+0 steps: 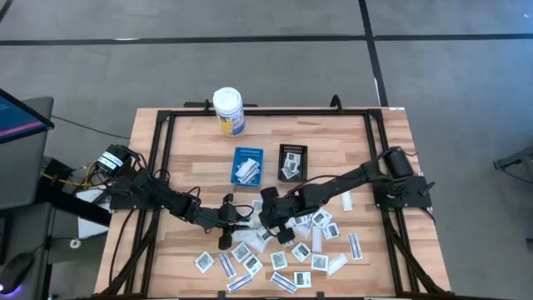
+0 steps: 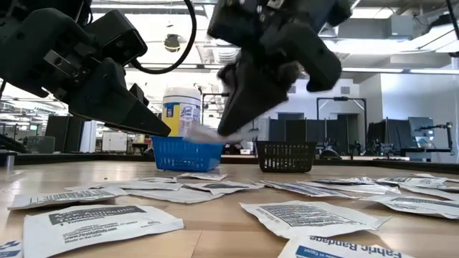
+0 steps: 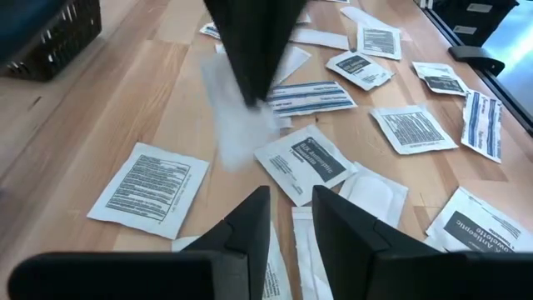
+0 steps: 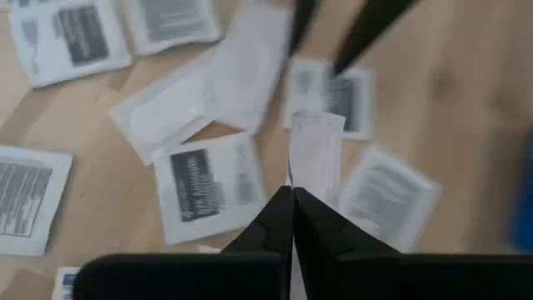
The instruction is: Pick & Place First Aid Supplies
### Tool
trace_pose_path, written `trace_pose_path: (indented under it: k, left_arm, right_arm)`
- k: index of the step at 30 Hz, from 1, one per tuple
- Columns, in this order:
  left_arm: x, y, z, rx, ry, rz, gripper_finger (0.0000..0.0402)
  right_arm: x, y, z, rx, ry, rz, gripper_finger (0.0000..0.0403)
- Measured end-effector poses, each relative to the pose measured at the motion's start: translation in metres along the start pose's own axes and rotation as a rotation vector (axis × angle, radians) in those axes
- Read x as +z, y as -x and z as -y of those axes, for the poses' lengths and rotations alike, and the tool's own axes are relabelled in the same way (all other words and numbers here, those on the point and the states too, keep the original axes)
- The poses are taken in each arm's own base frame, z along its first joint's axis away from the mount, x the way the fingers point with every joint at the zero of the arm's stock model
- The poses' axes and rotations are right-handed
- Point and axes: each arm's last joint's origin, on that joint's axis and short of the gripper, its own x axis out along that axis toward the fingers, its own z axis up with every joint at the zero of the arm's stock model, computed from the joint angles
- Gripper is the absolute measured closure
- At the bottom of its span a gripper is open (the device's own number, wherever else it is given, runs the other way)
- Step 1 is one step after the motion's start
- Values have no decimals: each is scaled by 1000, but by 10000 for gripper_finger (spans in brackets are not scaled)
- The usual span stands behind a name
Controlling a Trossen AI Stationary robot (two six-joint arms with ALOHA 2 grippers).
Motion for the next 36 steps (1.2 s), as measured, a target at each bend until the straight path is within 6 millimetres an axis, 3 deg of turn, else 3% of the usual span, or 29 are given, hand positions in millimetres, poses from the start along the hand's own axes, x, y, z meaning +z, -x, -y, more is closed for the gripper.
trace_pose_path:
  k: [5, 10, 13, 17, 20, 28, 36]
  left_arm:
    - [0, 0, 0, 0, 0, 0, 309]
    - [0, 0, 0, 1, -1, 0, 309]
    - [1, -1, -3, 10, 2, 2, 309]
    - [2, -3, -8, 30, 10, 6, 309]
    - [3, -3, -10, 38, 12, 6, 309]
    - [2, -3, -10, 39, 10, -1, 309]
    - [2, -3, -10, 39, 10, -1, 309]
  right_arm:
    - [7, 22, 3, -314, 92, 10, 401]
    - [12, 31, 46, -594, -14, 55, 402]
    - [9, 25, 80, -612, -158, 134, 402]
    - [-8, 6, 107, -458, -269, 141, 402]
    - [-12, -3, 112, -402, -260, 153, 402]
    - [-6, -1, 104, -398, -199, 169, 392]
    - [-1, -2, 92, -383, -130, 172, 320]
